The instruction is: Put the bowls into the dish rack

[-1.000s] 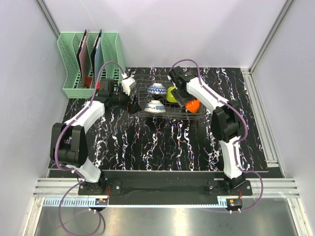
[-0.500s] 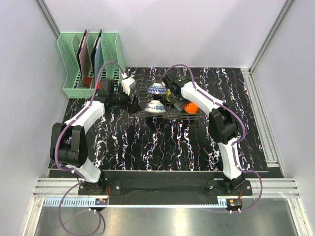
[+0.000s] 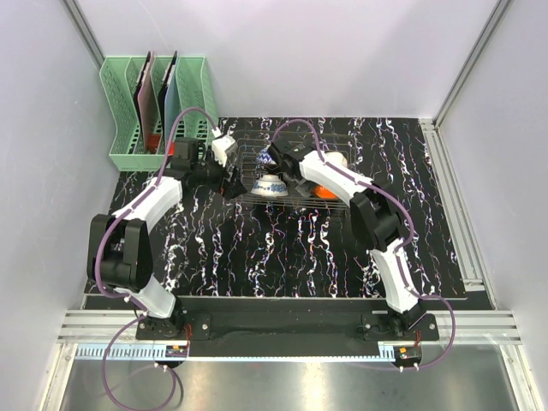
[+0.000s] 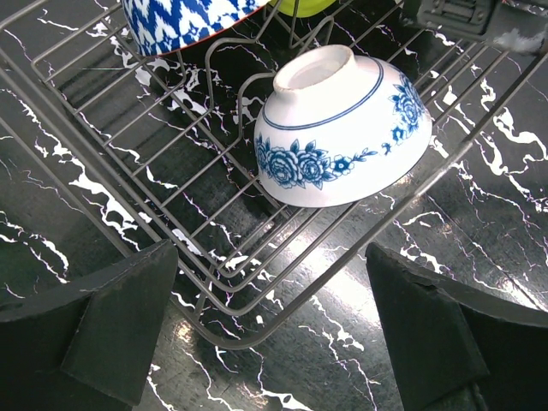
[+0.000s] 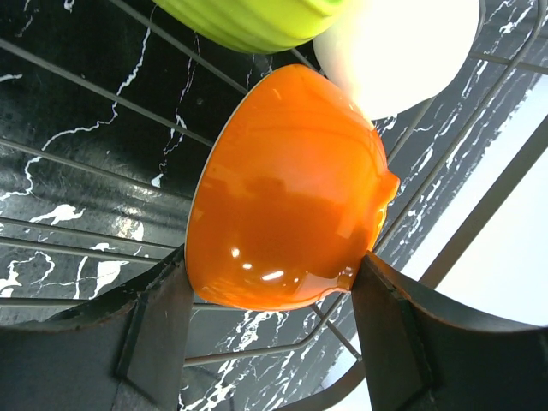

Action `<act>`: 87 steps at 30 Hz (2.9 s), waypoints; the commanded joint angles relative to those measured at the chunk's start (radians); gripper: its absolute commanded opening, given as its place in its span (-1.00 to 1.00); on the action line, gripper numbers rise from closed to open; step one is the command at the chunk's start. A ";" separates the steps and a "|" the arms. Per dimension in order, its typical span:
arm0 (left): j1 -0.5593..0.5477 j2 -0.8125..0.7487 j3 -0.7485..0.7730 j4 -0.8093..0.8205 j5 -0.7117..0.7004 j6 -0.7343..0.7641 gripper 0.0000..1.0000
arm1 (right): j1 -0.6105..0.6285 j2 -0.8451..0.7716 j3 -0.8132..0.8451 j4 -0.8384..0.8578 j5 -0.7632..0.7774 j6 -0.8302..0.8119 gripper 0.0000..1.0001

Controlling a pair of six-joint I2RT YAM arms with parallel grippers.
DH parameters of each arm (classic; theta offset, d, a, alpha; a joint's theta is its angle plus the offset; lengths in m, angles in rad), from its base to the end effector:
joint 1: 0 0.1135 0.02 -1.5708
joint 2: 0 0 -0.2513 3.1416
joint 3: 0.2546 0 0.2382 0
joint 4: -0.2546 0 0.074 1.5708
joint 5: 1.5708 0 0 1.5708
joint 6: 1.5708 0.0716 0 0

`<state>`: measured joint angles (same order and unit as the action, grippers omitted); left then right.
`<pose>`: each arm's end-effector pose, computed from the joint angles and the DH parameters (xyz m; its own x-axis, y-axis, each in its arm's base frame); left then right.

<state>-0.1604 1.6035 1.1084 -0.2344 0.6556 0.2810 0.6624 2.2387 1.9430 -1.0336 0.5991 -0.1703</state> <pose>0.3455 -0.1001 0.2208 -0.4726 0.2991 -0.8290 0.7352 0.6525 -0.1836 0.3761 0.2421 0.1717 -0.6865 -0.7129 -0.1429 -0.5255 0.6223 -0.5802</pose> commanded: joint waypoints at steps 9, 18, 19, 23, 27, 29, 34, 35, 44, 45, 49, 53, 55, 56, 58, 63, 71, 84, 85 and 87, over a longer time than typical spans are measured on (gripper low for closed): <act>-0.001 -0.056 -0.015 0.029 0.004 0.026 0.98 | 0.026 0.067 -0.021 -0.014 -0.326 0.072 -0.20; 0.002 -0.076 -0.013 0.020 -0.008 0.040 0.98 | 0.026 0.053 -0.038 0.004 -0.518 0.045 0.42; 0.001 -0.077 -0.013 0.018 -0.013 0.041 0.98 | 0.025 0.053 -0.039 0.004 -0.530 0.043 0.44; 0.001 -0.083 -0.013 0.015 -0.013 0.046 0.98 | 0.026 0.053 -0.052 0.012 -0.555 0.029 0.56; 0.002 -0.089 -0.015 0.012 -0.013 0.047 0.98 | 0.025 0.052 -0.075 0.032 -0.561 0.023 0.69; 0.001 -0.093 -0.015 0.012 -0.014 0.047 0.98 | 0.026 0.049 -0.082 0.036 -0.561 0.020 0.75; 0.001 -0.093 -0.016 0.012 -0.016 0.049 0.98 | 0.026 0.042 -0.093 0.041 -0.564 0.015 0.97; 0.002 -0.093 -0.016 0.010 -0.016 0.049 0.98 | 0.025 0.036 -0.095 0.041 -0.567 0.014 0.99; 0.007 -0.096 -0.016 0.010 -0.024 0.053 0.98 | 0.022 -0.111 -0.101 0.049 -0.549 0.009 0.98; 0.005 -0.096 -0.013 0.010 -0.027 0.052 0.98 | 0.023 -0.126 -0.099 0.049 -0.521 0.006 0.98; 0.007 -0.091 0.005 0.007 -0.033 0.041 0.98 | 0.016 -0.183 -0.099 0.049 -0.435 -0.011 0.99; 0.009 -0.099 0.007 0.006 -0.062 0.034 0.98 | -0.003 -0.249 -0.121 0.061 -0.342 -0.024 0.99; 0.007 -0.099 0.010 -0.005 -0.063 0.035 0.98 | -0.026 -0.264 -0.131 0.072 -0.335 -0.021 0.99; 0.009 -0.099 0.010 -0.008 -0.065 0.040 0.98 | -0.032 -0.271 -0.134 0.075 -0.335 -0.017 0.99; 0.007 -0.100 0.010 -0.016 -0.063 0.040 0.98 | -0.046 -0.271 -0.144 0.084 -0.320 -0.009 0.99; 0.007 -0.125 0.005 -0.032 -0.063 0.040 0.98 | -0.070 -0.300 -0.144 0.112 -0.292 0.006 0.99; 0.021 -0.192 0.079 -0.230 -0.010 0.083 0.98 | -0.182 -0.491 -0.110 0.115 -0.378 -0.017 0.99; 0.097 -0.530 -0.010 -0.229 -0.324 -0.003 0.98 | -0.460 -1.089 -0.390 0.176 -0.777 -0.152 0.99; 0.111 -0.565 -0.019 -0.220 -0.339 -0.015 0.98 | -0.484 -1.131 -0.409 0.182 -0.779 -0.147 0.99; 0.127 -0.600 -0.045 -0.200 -0.367 -0.023 0.98 | -0.509 -1.163 -0.470 0.194 -0.806 -0.141 0.99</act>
<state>-0.0643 1.0622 1.1084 -0.4740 0.3981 0.2939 0.1963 1.0973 1.5772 -0.8711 -0.1020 -0.2844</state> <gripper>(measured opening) 0.987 0.993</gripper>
